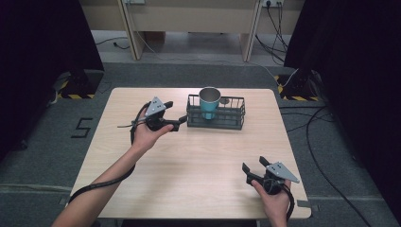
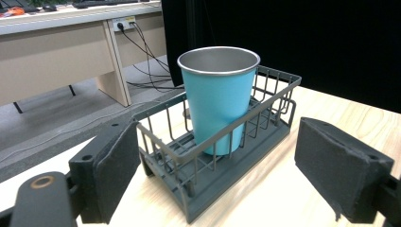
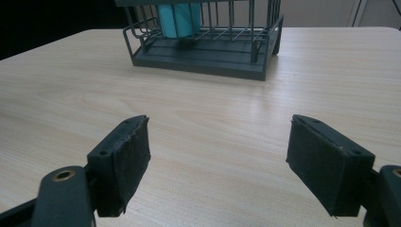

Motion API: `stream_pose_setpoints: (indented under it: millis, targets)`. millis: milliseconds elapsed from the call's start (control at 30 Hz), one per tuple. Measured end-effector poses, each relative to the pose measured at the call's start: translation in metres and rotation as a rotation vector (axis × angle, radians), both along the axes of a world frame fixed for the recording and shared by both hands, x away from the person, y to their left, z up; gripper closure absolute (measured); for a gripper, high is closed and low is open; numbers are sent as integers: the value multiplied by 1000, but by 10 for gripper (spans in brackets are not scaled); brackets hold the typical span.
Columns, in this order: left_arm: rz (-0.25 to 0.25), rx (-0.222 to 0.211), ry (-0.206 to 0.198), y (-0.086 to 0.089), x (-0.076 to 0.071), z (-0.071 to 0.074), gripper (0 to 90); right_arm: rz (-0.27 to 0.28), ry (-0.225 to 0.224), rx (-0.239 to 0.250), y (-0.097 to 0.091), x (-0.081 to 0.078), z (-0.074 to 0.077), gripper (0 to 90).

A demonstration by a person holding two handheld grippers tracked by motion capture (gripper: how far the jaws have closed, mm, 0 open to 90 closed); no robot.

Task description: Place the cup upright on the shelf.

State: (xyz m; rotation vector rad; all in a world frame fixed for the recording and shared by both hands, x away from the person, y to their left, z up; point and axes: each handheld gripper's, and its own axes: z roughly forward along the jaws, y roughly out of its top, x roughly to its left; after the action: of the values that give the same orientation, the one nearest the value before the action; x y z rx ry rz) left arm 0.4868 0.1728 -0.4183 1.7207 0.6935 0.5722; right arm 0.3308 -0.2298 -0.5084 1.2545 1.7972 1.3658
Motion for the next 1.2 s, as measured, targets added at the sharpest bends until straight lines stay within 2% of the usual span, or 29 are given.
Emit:
stream_pose_setpoints:
  millis: [600, 1200]
  targets:
    - [24, -9, -12, 36, -24, -4, 141, -5, 0, 1, -1, 0, 0, 227]
    - [46, -3, 10, 65, -52, -25, 142, -8, 0, 2, -2, -1, 1, 227]
